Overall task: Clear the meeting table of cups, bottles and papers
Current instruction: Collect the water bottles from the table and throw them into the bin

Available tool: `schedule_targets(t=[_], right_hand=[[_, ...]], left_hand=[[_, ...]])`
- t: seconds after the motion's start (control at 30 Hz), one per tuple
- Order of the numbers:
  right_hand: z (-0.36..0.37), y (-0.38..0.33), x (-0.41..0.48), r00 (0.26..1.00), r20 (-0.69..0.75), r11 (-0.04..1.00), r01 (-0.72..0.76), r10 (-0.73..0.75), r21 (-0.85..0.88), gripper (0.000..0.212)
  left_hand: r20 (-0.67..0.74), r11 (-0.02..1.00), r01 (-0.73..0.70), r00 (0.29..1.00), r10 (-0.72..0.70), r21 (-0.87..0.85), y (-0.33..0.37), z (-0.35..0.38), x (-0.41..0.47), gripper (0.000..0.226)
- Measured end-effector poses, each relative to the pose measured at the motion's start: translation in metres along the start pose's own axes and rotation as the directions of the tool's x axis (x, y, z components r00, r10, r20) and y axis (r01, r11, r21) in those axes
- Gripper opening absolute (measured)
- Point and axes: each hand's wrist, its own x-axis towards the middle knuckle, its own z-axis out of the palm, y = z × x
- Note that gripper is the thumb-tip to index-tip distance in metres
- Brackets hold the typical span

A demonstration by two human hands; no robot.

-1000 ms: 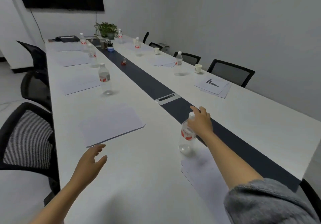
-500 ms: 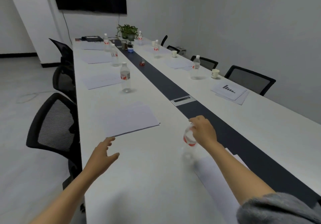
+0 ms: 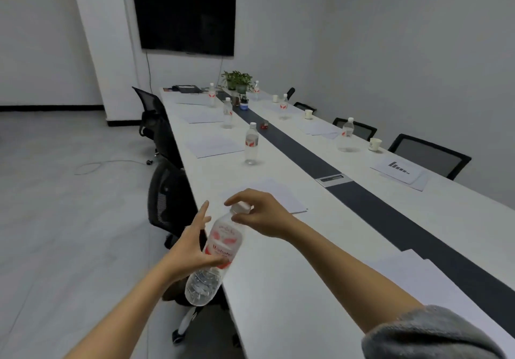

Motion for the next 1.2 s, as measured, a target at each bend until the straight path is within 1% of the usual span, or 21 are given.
schedule_targets(t=[0.07, 0.1, 0.2, 0.27, 0.37, 0.43, 0.5, 0.6, 0.67, 0.77, 0.83, 0.9, 1.07, 1.2], right_hand=[[0.025, -0.029, 0.019, 0.999, 0.017, 0.998, 0.05, -0.05, 0.024, 0.026], [0.041, -0.045, 0.029, 0.997, 0.021, 0.996, 0.076, -0.077, 0.038, 0.026], [0.082, -0.08, 0.056, 0.991, 0.016, 0.99, 0.132, -0.133, 0.059, 0.026], [0.102, -0.092, 0.067, 0.988, 0.005, 0.986, 0.151, -0.151, 0.07, 0.029], [0.121, -0.103, 0.084, 0.99, 0.029, 0.989, 0.14, -0.141, 0.048, 0.043], [0.124, -0.101, 0.099, 0.994, 0.057, 0.996, 0.09, -0.092, 0.028, 0.049], [0.123, -0.093, 0.115, 0.998, 0.051, 1.0, 0.027, -0.027, 0.008, 0.045], [0.124, -0.069, 0.141, 0.998, 0.048, 0.997, -0.044, 0.047, -0.07, 0.039], [0.124, -0.047, 0.162, 0.994, 0.048, 0.991, -0.094, 0.099, -0.095, 0.037], [0.119, -0.01, 0.205, 0.985, 0.017, 0.981, -0.169, 0.171, -0.092, 0.033], [0.113, 0.013, 0.233, 0.974, -0.009, 0.973, -0.225, 0.225, -0.052, 0.033], [0.109, 0.036, 0.264, 0.964, -0.027, 0.965, -0.263, 0.263, 0.003, 0.032], [0.102, 0.079, 0.329, 0.95, -0.013, 0.949, -0.312, 0.312, 0.036, 0.032], [0.107, 0.099, 0.366, 0.942, 0.01, 0.941, -0.335, 0.335, 0.039, 0.032]], left_hand=[[0.02, 0.992, -0.013, 1.0, 0.016, -0.125, -0.01, -0.028, -0.019, 0.125], [0.0, 0.987, -0.012, 1.0, 0.012, -0.16, -0.019, -0.046, -0.031, 0.124], [-0.121, 0.982, -0.012, 0.993, -0.011, -0.186, -0.04, -0.088, -0.056, 0.121], [-0.165, 0.979, 0.003, 0.986, -0.036, -0.202, -0.05, -0.104, -0.064, 0.116], [-0.192, 0.973, 0.036, 0.978, -0.082, -0.229, -0.068, -0.126, -0.067, 0.113], [-0.231, 0.968, 0.049, 0.967, -0.108, -0.244, -0.082, -0.138, -0.062, 0.11], [-0.274, 0.961, 0.06, 0.952, -0.136, -0.27, -0.094, -0.149, -0.055, 0.102], [-0.324, 0.965, 0.078, 0.933, -0.159, -0.249, -0.111, -0.162, -0.041, 0.082], [-0.338, 0.966, 0.103, 0.923, -0.182, -0.238, -0.123, -0.172, -0.025, 0.077], [-0.389, 0.969, 0.138, 0.897, -0.21, -0.205, -0.14, -0.196, 0.013, 0.083], [-0.433, 0.971, 0.141, 0.876, -0.214, -0.195, -0.146, -0.212, 0.041, 0.087], [-0.457, 0.972, 0.128, 0.865, -0.207, -0.198, -0.151, -0.229, 0.073, 0.085], [-0.463, 0.964, 0.127, 0.857, -0.227, -0.235, -0.162, -0.25, 0.143, 0.081], [-0.46, 0.949, 0.142, 0.848, -0.263, -0.282, -0.181, -0.259, 0.182, 0.079]])
